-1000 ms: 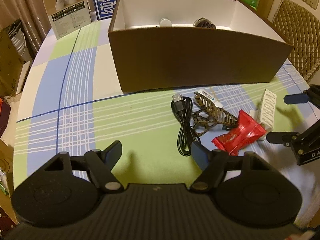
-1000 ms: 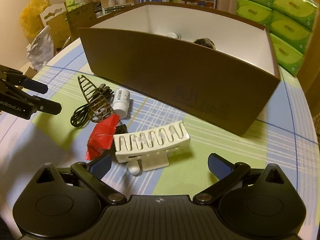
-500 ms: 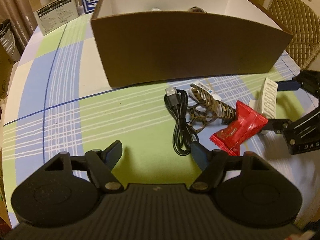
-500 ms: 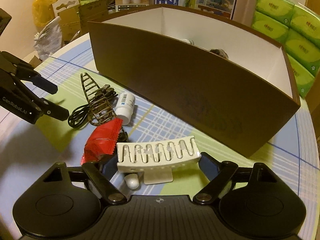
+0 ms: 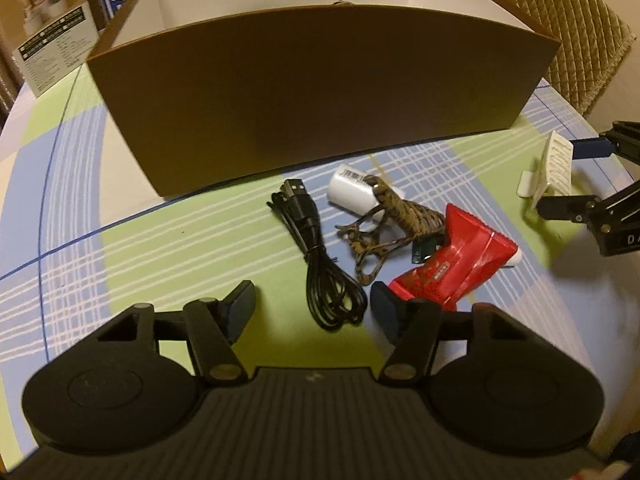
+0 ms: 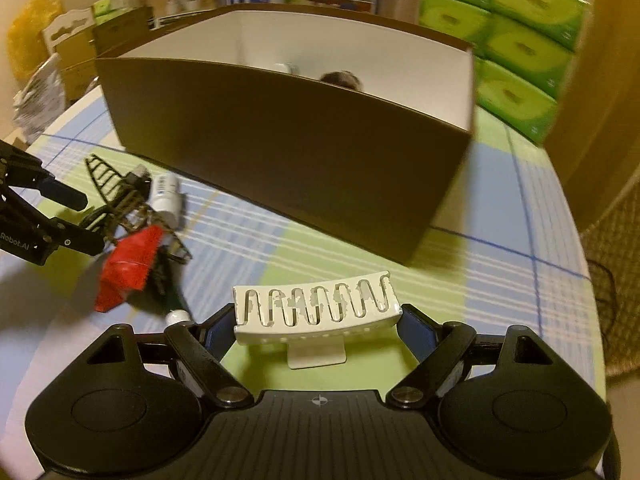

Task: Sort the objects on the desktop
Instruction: 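Grasp the white comb clip with right tool while left tool grasps the black USB cable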

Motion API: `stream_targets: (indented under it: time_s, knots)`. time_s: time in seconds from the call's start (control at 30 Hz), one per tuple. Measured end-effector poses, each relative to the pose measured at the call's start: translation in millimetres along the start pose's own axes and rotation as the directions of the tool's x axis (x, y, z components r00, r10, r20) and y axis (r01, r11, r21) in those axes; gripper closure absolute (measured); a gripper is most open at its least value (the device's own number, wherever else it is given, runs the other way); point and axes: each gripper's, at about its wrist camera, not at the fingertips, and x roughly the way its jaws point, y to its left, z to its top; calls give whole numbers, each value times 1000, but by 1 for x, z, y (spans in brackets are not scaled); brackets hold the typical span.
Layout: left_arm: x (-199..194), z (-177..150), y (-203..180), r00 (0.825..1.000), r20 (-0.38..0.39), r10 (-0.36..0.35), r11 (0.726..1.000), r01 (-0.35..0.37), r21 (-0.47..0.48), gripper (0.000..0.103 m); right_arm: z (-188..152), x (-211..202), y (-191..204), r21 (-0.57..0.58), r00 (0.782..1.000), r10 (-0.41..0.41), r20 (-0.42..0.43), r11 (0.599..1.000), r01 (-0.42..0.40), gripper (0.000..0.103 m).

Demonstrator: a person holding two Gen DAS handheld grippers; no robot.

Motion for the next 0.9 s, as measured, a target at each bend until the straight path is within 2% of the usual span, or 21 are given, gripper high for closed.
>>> stream_targets:
  time_s: [0.17, 0.23, 0.3, 0.4, 0.63, 0.73, 0.9]
  knots:
    - [6, 4, -3, 1000, 11, 8, 1000, -9, 22, 55, -6, -6, -8, 28, 1000, -20, -2, 999, 20, 21]
    - [5, 5, -2, 1000, 19, 2, 1000, -3, 16, 71, -7, -7, -10, 33, 1000, -24, -4, 999, 24, 21]
    - [3, 4, 0, 1000, 21, 6, 1000, -6, 7, 77, -6, -7, -10, 35, 1000, -25, -6, 999, 25, 21]
    - [2, -1, 12, 1000, 19, 7, 1000, -7, -11, 77, -6, -7, -11, 36, 1000, -25, -5, 999, 25, 21]
    - [-15, -27, 43, 996, 0, 85, 988, -84, -127, 78, -7, -7, -10, 33, 1000, -23, -6, 999, 23, 21]
    - [-27, -39, 56, 998, -12, 66, 983, -67, -170, 78, -8, -8, -10, 33, 1000, -21, -6, 999, 22, 21]
    - [-23, -35, 63, 997, -11, 72, 971, -73, -230, 77, -8, -8, -9, 29, 1000, -19, -7, 999, 19, 21]
